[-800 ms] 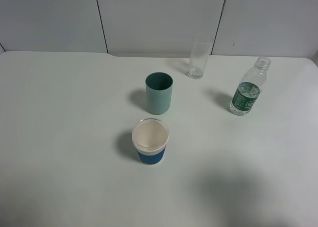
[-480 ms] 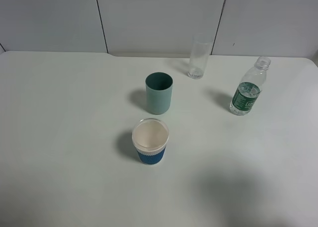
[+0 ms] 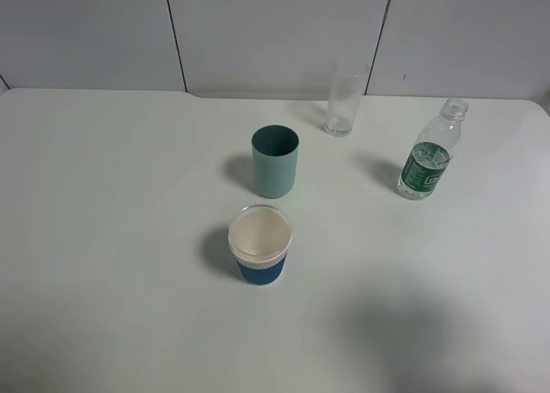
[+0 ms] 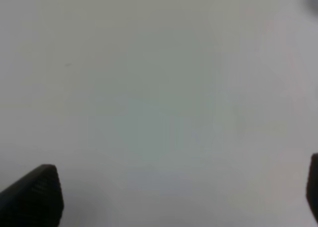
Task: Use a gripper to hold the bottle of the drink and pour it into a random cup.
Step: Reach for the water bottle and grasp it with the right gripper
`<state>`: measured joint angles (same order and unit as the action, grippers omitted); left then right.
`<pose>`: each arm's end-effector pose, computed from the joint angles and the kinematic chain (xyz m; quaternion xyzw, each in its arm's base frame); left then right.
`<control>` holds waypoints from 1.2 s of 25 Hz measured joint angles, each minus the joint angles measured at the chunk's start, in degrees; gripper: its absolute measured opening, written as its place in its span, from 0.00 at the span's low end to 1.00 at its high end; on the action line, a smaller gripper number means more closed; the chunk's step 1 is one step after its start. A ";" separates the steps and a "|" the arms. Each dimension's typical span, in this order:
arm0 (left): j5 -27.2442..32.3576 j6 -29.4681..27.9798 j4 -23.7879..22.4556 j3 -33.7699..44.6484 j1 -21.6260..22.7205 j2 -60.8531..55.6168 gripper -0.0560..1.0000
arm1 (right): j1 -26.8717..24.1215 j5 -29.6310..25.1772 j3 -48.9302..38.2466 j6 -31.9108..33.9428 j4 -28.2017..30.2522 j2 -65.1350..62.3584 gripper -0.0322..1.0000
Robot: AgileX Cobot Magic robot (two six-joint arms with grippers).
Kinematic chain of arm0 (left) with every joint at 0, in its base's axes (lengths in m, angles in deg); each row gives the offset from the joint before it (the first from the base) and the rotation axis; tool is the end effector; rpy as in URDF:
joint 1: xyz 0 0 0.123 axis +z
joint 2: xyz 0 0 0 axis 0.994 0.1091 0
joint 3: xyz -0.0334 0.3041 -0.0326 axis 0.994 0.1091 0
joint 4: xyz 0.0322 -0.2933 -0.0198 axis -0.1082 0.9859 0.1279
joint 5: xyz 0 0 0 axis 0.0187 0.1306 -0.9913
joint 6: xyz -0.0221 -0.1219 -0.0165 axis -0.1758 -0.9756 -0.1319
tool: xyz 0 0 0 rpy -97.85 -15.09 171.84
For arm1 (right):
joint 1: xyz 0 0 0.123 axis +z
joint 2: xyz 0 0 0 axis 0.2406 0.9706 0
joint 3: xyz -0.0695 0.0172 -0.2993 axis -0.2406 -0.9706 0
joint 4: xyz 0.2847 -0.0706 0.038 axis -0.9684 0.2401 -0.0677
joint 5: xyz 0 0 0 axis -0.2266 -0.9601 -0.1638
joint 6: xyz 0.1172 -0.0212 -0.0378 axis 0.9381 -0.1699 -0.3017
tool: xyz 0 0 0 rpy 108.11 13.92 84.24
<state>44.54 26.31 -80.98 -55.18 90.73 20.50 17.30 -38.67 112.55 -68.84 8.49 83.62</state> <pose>0.0608 -0.0062 0.2828 0.0325 0.8788 0.0138 0.4759 0.0434 0.0043 0.2781 -0.0504 0.8539 0.0085 0.5179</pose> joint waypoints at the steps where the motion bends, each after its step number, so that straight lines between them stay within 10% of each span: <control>1: 0.00 0.00 0.00 0.00 0.00 0.00 0.99 | 0.00 0.00 0.00 0.00 0.00 0.00 0.77; 30: 0.00 0.00 0.00 0.00 0.00 0.00 0.99 | 0.00 0.00 0.00 0.11 0.54 0.00 0.77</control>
<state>44.54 26.31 -80.98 -55.18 90.73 20.50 17.30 -38.67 112.55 -68.72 9.03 83.62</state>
